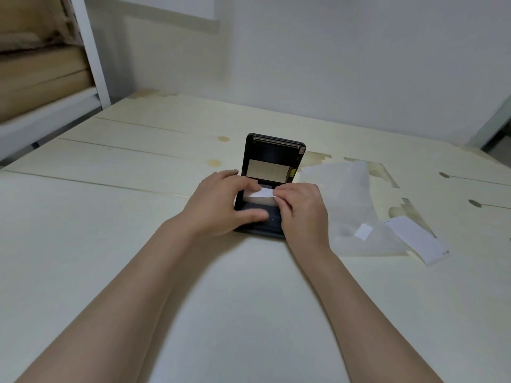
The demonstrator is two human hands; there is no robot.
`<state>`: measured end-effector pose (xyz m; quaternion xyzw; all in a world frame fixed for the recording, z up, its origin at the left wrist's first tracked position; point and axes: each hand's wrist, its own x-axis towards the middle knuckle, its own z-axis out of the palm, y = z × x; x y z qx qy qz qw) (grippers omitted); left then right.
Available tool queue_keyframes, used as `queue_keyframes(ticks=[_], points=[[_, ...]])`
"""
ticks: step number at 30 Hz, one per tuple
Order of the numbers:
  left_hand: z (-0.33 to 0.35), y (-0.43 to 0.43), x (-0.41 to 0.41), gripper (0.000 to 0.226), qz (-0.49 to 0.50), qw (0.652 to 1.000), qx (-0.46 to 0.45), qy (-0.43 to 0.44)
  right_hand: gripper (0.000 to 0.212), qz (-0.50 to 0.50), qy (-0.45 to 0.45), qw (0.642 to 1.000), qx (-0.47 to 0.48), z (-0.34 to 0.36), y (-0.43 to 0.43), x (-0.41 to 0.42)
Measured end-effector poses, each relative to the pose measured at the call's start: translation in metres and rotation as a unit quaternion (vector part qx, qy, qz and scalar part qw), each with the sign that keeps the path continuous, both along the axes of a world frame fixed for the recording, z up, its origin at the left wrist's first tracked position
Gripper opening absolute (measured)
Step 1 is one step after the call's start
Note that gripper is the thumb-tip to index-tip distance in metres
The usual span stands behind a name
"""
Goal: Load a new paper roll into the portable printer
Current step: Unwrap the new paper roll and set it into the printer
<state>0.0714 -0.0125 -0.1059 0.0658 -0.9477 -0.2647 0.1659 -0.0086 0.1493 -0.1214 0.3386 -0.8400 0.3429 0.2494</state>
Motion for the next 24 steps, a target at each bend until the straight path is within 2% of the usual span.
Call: queue_keyframes(ticks=[2,5,11,16,20,24], points=[[0.0,0.0,0.009,0.089,-0.045,0.997,-0.039,-0.057,0.014,0.001,0.005,1.0,0.0,0.0,0.0,0.001],[-0.005,0.004,0.014,0.099,-0.046,0.993,-0.098,-0.047,0.014,0.001,0.012,1.0,0.005,-0.001,0.001,0.002],[-0.009,0.016,0.015,0.085,-0.032,0.991,-0.128,-0.023,0.023,-0.005,-0.064,0.997,0.033,-0.001,0.008,0.01],[-0.005,0.025,0.021,0.078,-0.011,0.984,-0.179,-0.013,0.023,-0.01,-0.075,0.996,0.045,-0.001,0.014,0.016],[-0.01,0.032,0.028,0.07,0.0,0.978,-0.208,-0.001,0.023,-0.011,-0.066,0.997,0.033,0.004,0.018,0.027],[-0.014,0.037,0.034,0.051,0.002,0.98,-0.196,0.035,0.015,0.007,-0.011,0.998,0.059,0.0,0.023,0.031]])
